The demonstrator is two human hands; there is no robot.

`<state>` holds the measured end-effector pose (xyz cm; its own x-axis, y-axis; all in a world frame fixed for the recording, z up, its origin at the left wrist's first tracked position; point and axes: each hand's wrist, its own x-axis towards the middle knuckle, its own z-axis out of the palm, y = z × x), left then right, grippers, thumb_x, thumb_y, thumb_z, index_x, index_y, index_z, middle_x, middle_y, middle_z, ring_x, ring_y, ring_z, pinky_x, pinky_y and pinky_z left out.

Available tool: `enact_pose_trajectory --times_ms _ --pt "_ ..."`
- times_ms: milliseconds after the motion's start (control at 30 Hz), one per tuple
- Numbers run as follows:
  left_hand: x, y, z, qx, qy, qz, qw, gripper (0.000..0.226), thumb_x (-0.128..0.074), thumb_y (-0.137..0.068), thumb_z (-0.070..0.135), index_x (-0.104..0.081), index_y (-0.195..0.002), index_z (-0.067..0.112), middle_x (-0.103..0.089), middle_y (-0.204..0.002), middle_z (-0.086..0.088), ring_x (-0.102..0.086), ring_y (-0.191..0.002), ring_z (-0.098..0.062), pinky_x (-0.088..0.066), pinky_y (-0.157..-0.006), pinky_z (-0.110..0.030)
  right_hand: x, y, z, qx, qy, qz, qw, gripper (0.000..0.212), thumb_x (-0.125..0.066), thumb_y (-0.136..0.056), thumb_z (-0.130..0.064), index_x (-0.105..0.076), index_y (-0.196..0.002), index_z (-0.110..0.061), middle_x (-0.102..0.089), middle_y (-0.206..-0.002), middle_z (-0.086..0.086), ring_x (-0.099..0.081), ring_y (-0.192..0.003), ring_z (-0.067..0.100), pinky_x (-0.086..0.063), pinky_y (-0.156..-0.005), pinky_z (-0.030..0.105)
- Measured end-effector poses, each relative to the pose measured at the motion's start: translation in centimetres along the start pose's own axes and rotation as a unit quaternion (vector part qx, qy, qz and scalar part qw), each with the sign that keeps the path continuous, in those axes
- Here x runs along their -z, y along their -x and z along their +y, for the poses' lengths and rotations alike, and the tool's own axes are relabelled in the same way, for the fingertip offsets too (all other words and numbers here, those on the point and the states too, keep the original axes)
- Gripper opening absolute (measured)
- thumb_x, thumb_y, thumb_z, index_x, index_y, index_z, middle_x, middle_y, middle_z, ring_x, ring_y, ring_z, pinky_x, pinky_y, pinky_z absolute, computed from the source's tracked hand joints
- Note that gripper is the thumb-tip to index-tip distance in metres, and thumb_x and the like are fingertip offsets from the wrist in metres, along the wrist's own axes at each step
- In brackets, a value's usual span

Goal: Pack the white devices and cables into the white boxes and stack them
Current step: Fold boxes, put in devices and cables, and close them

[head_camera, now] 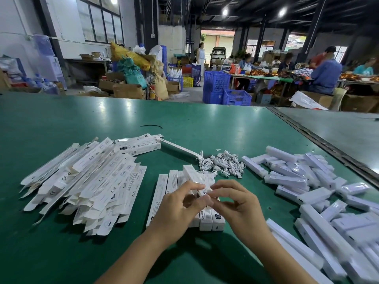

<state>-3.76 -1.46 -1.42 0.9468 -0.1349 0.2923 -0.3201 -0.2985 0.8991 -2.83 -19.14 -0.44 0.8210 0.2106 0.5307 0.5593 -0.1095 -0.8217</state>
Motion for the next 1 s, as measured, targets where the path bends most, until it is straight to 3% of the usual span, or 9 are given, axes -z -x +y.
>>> enact_pose_trajectory --times_ms 167,300,400,500,633,733,833,867,1000 --pt "-0.1 0.0 -0.4 -0.026 -0.109 -0.040 0.993 0.052 -0.034 -0.081 0.085 -0.049 -0.126 0.062 -0.065 -0.096 0.016 -0.059 -0.092 0.005 -0.046 -0.079 -0.018 0.2 0.0 0.6 -0.076 -0.027 -0.025 0.996 0.005 -0.072 -0.082 -0.027 -0.075 -0.086 -0.027 -0.061 -0.109 -0.011 -0.065 -0.098 0.015 -0.056 -0.077 0.027" --pt "0.7 -0.2 -0.3 -0.026 -0.241 -0.086 0.966 0.088 -0.014 -0.074 0.093 -0.054 -0.136 0.046 -0.051 -0.093 0.012 -0.043 -0.098 -0.001 -0.044 -0.091 -0.031 -0.1 -0.2 1.6 -0.114 0.099 0.039 0.988 0.013 -0.074 -0.084 -0.021 -0.072 -0.072 -0.023 -0.063 -0.094 -0.018 -0.065 -0.081 0.007 -0.053 -0.067 0.021" --pt "1.5 -0.4 0.1 -0.009 -0.291 0.030 0.956 0.077 -0.027 -0.082 0.082 -0.060 -0.132 0.035 -0.051 -0.096 0.014 -0.043 -0.099 -0.007 -0.041 -0.093 -0.033 -0.1 -0.4 2.1 -0.127 0.165 0.070 0.976 0.013 -0.072 -0.086 -0.025 -0.068 -0.074 -0.028 -0.063 -0.095 -0.014 -0.063 -0.085 0.006 -0.051 -0.077 0.021" --pt "2.5 -0.8 -0.1 0.097 -0.340 0.191 0.916 0.059 -0.046 -0.091 0.061 -0.049 -0.138 0.026 -0.054 -0.125 -0.002 -0.043 -0.118 -0.021 -0.040 -0.095 -0.039 0.1 -0.7 2.4 -0.180 0.168 0.079 0.966 0.009 -0.065 -0.091 -0.033 -0.064 -0.100 -0.033 -0.060 -0.111 -0.014 -0.060 -0.103 0.005 -0.046 -0.081 0.017" --pt "3.4 -1.3 -0.8 0.283 -0.172 0.151 0.932 0.072 -0.058 -0.092 0.053 -0.025 -0.149 0.023 -0.040 -0.149 -0.012 -0.042 -0.133 -0.032 -0.037 -0.104 -0.044 -0.4 -0.6 2.7 -0.275 0.123 0.006 0.953 0.049 -0.061 -0.090 -0.048 -0.045 -0.134 -0.033 -0.053 -0.115 -0.018 -0.060 -0.100 -0.001 -0.043 -0.078 0.019" --pt "3.7 -1.5 -0.8 0.310 -0.049 0.152 0.937 0.071 -0.067 -0.090 0.046 -0.030 -0.148 0.026 -0.049 -0.140 -0.004 -0.056 -0.119 -0.025 -0.043 -0.103 -0.041 -1.0 -0.5 2.7 -0.281 0.066 -0.007 0.957 0.058 -0.073 -0.084 -0.040 -0.042 -0.132 -0.036 -0.065 -0.110 -0.022 -0.066 -0.094 -0.005 -0.052 -0.083 0.022" --pt "4.0 -1.7 -0.8 0.317 0.080 0.174 0.929 0.064 -0.073 -0.088 0.029 -0.042 -0.143 0.021 -0.056 -0.108 0.009 -0.061 -0.087 -0.008 -0.047 -0.075 -0.029 -0.7 -0.7 2.8 -0.300 0.022 0.023 0.953 0.065 -0.079 -0.078 -0.029 -0.046 -0.133 -0.032 -0.067 -0.113 -0.017 -0.067 -0.098 0.002 -0.053 -0.093 0.036" --pt "4.1 -1.7 -0.7 0.314 0.115 0.177 0.926 0.063 -0.074 -0.088 0.022 -0.044 -0.143 0.019 -0.058 -0.105 0.008 -0.061 -0.087 -0.008 -0.047 -0.071 -0.027 -0.6 -0.7 2.7 -0.306 0.012 0.029 0.952 0.066 -0.079 -0.075 -0.028 -0.048 -0.133 -0.032 -0.066 -0.116 -0.016 -0.066 -0.102 0.003 -0.052 -0.095 0.037" --pt "3.9 -1.7 -0.1 0.302 0.182 0.176 0.919 0.065 -0.075 -0.085 0.012 -0.044 -0.141 0.018 -0.062 -0.120 -0.004 -0.065 -0.100 -0.019 -0.053 -0.085 -0.039 -0.9 -0.5 2.4 -0.299 0.024 0.035 0.953 0.066 -0.075 -0.075 -0.026 -0.049 -0.136 -0.034 -0.053 -0.133 -0.012 -0.051 -0.120 0.008 -0.042 -0.100 0.032"
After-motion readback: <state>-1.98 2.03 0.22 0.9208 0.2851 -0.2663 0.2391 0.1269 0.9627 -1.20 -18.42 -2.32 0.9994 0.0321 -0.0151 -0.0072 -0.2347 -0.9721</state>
